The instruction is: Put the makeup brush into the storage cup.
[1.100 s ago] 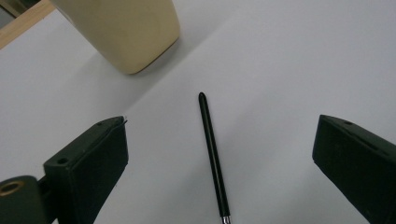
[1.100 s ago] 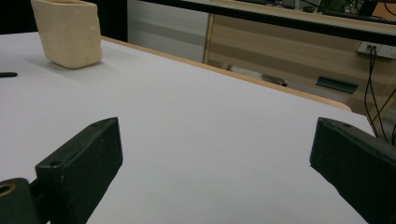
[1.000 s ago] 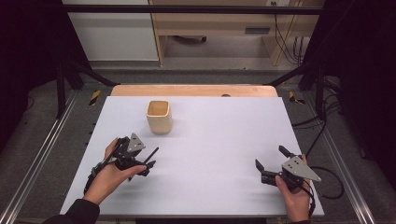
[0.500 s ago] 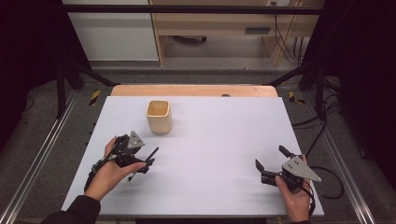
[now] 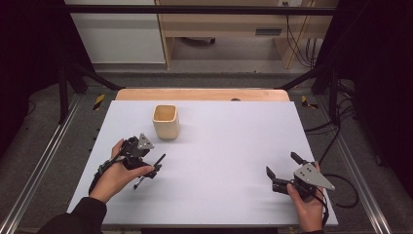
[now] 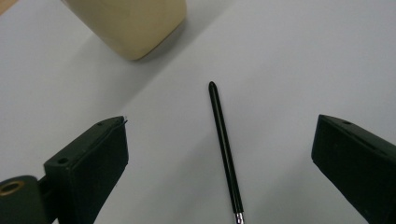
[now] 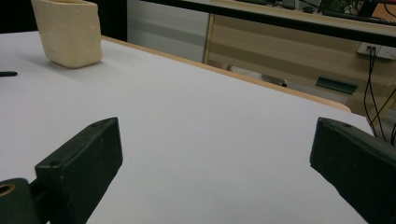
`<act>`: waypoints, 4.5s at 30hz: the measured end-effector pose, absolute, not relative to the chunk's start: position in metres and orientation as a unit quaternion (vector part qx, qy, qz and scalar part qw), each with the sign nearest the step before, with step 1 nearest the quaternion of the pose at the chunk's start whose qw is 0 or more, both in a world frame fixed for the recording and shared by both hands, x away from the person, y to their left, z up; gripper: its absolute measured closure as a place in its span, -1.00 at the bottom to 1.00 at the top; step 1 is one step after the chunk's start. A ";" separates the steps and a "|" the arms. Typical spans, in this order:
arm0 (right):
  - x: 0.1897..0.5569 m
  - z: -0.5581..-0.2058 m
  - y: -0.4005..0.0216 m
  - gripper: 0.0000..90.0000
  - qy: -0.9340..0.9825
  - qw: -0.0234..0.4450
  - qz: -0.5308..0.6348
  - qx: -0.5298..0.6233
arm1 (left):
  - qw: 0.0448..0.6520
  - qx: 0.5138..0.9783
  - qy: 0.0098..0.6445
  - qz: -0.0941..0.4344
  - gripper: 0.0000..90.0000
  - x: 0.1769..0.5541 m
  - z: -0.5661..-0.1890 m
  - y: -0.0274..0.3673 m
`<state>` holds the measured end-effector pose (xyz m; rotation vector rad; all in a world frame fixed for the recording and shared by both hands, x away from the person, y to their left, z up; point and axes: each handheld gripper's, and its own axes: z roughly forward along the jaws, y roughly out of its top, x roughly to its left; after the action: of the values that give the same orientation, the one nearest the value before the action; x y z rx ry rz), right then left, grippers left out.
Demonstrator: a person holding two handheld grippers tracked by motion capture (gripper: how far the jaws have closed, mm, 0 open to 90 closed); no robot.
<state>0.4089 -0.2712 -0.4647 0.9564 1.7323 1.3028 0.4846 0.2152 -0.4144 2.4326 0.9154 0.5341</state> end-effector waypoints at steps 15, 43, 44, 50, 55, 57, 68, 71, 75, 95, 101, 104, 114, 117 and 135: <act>0.409 -0.465 -0.271 -0.94 0.677 0.378 0.508 0.374 | 0.208 0.903 0.327 0.183 -0.90 0.488 -0.423 0.211; 0.409 -0.465 -0.271 -0.94 0.677 0.375 0.508 0.378 | 0.200 0.903 0.349 0.153 -0.87 0.492 -0.434 0.218; 0.409 -0.465 -0.271 -0.94 0.677 0.375 0.508 0.379 | 0.197 0.903 0.349 0.155 -0.87 0.492 -0.434 0.218; 0.409 -0.465 -0.271 -0.94 0.677 0.375 0.508 0.378 | 0.194 0.904 0.351 0.151 -0.83 0.492 -0.435 0.218; 0.409 -0.465 -0.271 -0.94 0.677 0.375 0.508 0.378 | 0.188 0.906 0.355 0.138 -0.74 0.491 -0.436 0.217; 0.409 -0.465 -0.271 -0.94 0.678 0.375 0.507 0.379 | 0.184 0.908 0.354 0.126 -0.68 0.490 -0.437 0.217; 0.409 -0.465 -0.271 -0.94 0.677 0.376 0.507 0.379 | 0.169 0.917 0.346 0.104 -0.34 0.490 -0.440 0.213; 0.409 -0.465 -0.271 -0.94 0.677 0.376 0.507 0.380 | 0.162 0.917 0.348 0.106 -0.23 0.489 -0.440 0.213; 0.409 -0.465 -0.271 -0.94 0.677 0.375 0.506 0.380 | 0.155 0.917 0.353 0.103 -0.07 0.490 -0.439 0.215; 0.410 -0.465 -0.271 -0.94 0.678 0.377 0.505 0.379 | 0.152 0.910 0.373 0.100 0.41 0.488 -0.437 0.223; 0.410 -0.466 -0.271 -0.94 0.679 0.377 0.503 0.379 | 0.147 0.911 0.374 0.093 0.47 0.487 -0.438 0.224; 0.410 -0.466 -0.271 -0.94 0.679 0.377 0.504 0.379 | 0.145 0.912 0.373 0.090 0.53 0.487 -0.439 0.225; 0.410 -0.466 -0.271 -0.94 0.679 0.376 0.504 0.379 | 0.140 0.914 0.372 0.083 0.60 0.487 -0.443 0.226; 0.410 -0.466 -0.271 -0.94 0.680 0.376 0.503 0.379 | 0.140 0.914 0.372 0.081 0.64 0.487 -0.443 0.225; 0.410 -0.466 -0.271 -0.94 0.679 0.377 0.503 0.378 | 0.141 0.923 0.347 0.083 0.87 0.486 -0.444 0.222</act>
<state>0.4101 -0.2706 -0.4657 0.9670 1.7370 1.2867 0.4857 0.2224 -0.4441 2.6657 1.0033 0.2397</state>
